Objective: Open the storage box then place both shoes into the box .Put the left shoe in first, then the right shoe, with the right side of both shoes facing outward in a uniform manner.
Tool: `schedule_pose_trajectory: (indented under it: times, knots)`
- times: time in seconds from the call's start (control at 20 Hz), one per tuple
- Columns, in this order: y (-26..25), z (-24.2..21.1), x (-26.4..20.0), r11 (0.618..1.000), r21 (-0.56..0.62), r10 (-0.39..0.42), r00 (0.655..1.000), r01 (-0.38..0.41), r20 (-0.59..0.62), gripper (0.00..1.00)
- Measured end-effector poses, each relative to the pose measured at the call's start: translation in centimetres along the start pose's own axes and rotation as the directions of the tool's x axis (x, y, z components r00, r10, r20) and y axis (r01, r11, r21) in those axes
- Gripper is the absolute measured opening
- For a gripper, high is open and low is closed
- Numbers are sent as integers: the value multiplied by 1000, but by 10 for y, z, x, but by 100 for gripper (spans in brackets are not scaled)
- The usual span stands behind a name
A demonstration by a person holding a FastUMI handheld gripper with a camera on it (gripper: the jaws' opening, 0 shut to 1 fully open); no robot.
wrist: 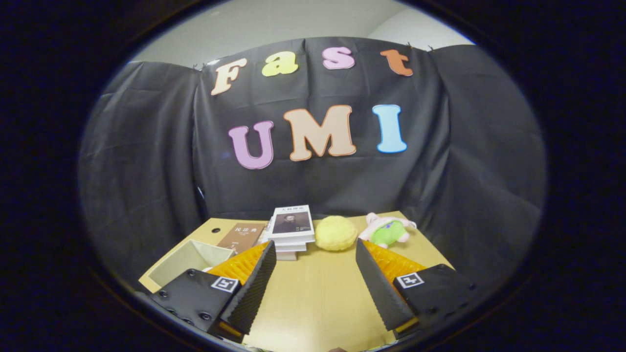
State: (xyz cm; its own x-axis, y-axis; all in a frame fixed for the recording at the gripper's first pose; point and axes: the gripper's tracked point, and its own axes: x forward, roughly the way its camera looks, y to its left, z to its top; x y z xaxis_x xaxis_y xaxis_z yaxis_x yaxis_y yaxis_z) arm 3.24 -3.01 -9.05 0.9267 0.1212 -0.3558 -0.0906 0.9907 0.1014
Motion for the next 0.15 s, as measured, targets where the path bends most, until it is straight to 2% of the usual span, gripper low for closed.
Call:
schedule_pose_trajectory:
  times: [0.15]
  knots:
    - [-9, 7, -3, 1000, -2, -13, 999, 13, 40, 100]
